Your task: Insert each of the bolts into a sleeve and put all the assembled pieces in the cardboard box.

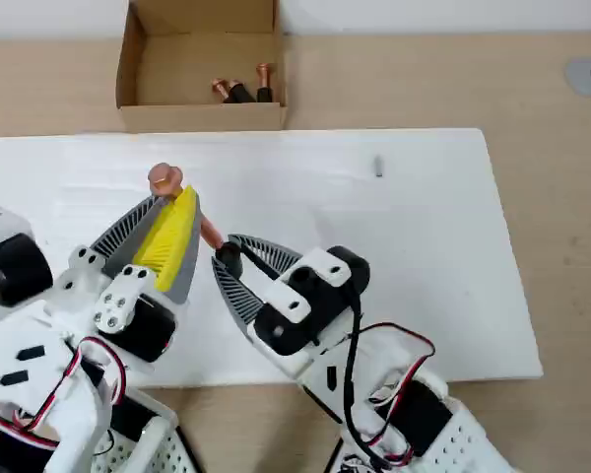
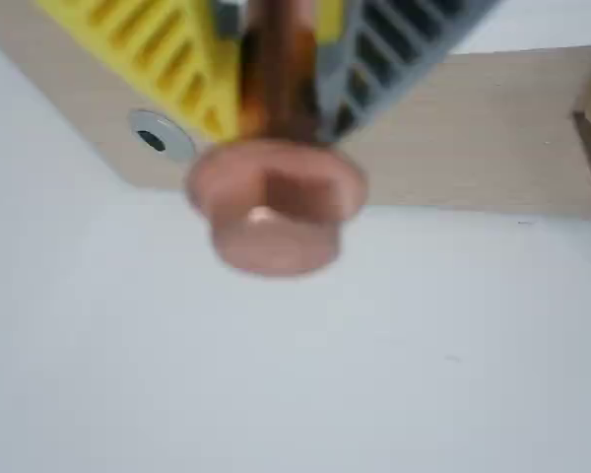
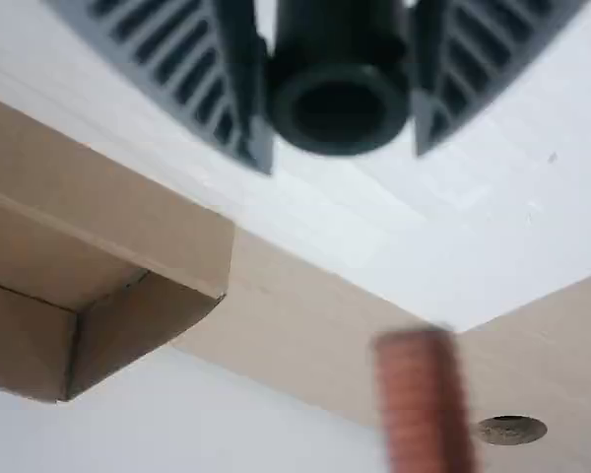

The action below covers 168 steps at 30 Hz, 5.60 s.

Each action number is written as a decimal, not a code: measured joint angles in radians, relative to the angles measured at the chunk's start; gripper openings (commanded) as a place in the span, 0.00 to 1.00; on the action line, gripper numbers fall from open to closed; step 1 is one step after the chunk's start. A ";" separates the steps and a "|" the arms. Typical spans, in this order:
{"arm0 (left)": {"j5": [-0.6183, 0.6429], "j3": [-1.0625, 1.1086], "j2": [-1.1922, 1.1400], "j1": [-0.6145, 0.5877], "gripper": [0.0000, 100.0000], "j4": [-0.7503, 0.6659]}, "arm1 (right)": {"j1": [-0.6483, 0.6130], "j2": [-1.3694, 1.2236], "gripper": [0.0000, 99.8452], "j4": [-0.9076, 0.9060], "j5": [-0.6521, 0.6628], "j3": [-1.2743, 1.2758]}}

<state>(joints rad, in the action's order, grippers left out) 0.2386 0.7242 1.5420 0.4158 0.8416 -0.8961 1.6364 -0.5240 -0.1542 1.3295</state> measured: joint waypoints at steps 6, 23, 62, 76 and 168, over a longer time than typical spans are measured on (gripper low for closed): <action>0.000 0.048 -0.006 0.002 0.01 -0.002 | -0.006 0.003 0.01 0.000 0.000 0.000; 0.000 0.077 -0.006 0.003 0.01 0.049 | -0.012 0.003 0.01 0.000 0.000 0.000; -0.192 0.137 0.003 0.114 0.01 0.071 | -0.012 0.003 0.01 -0.017 0.000 -0.002; -0.193 -0.064 -0.146 0.143 0.08 0.270 | -0.012 0.011 0.01 -0.048 0.000 -0.003; -0.387 -0.341 -0.261 0.247 0.09 0.448 | 0.018 0.003 0.01 -0.049 0.015 -0.002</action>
<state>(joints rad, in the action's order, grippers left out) -0.1481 0.3836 1.2812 0.6628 1.2896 -0.8777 1.6395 -0.5731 -0.1389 1.3280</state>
